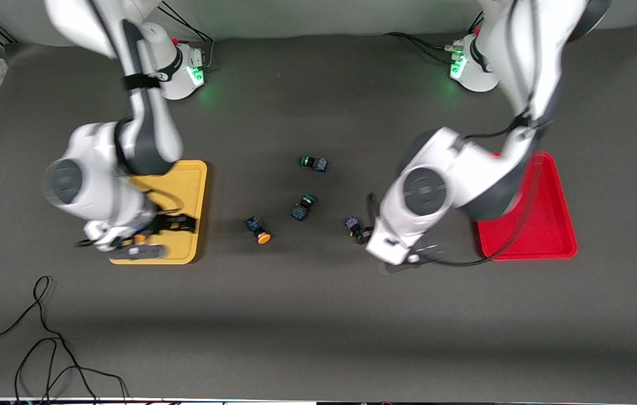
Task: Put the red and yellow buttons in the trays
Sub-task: 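Reach the right gripper to another yellow button while the left gripper reaches red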
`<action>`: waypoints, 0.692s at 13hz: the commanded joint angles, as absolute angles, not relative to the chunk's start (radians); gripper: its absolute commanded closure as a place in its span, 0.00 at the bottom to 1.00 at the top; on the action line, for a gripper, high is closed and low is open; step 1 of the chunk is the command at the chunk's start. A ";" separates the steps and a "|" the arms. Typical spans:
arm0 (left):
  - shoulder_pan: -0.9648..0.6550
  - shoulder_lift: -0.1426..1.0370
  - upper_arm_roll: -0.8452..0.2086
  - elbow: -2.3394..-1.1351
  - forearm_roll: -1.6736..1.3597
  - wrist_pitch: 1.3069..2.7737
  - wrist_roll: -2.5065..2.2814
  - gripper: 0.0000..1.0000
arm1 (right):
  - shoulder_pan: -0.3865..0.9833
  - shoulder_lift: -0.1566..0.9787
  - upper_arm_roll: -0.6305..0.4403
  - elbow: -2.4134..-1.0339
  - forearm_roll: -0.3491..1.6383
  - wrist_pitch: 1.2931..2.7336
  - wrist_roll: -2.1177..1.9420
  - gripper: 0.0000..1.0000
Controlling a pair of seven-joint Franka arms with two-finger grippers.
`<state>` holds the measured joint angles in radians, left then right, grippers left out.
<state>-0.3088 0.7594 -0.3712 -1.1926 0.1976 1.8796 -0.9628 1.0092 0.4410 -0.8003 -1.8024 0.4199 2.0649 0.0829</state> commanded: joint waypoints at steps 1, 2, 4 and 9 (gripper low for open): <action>-0.336 0.865 -0.353 -1.126 0.229 1.927 -1.035 0.00 | 1.098 0.526 -0.787 -1.746 0.445 2.121 0.250 0.00; -0.337 0.868 -0.353 -1.158 0.230 1.951 -1.051 0.00 | 1.100 0.547 -0.755 -1.746 0.484 2.161 0.265 0.00; -0.339 0.868 -0.353 -1.222 0.247 2.017 -1.101 0.01 | 1.103 0.604 -0.726 -1.749 0.541 2.230 0.265 0.00; -0.356 0.867 -0.353 -1.337 0.247 2.100 -1.218 0.04 | 1.111 0.696 -0.663 -1.801 0.577 2.386 0.191 0.00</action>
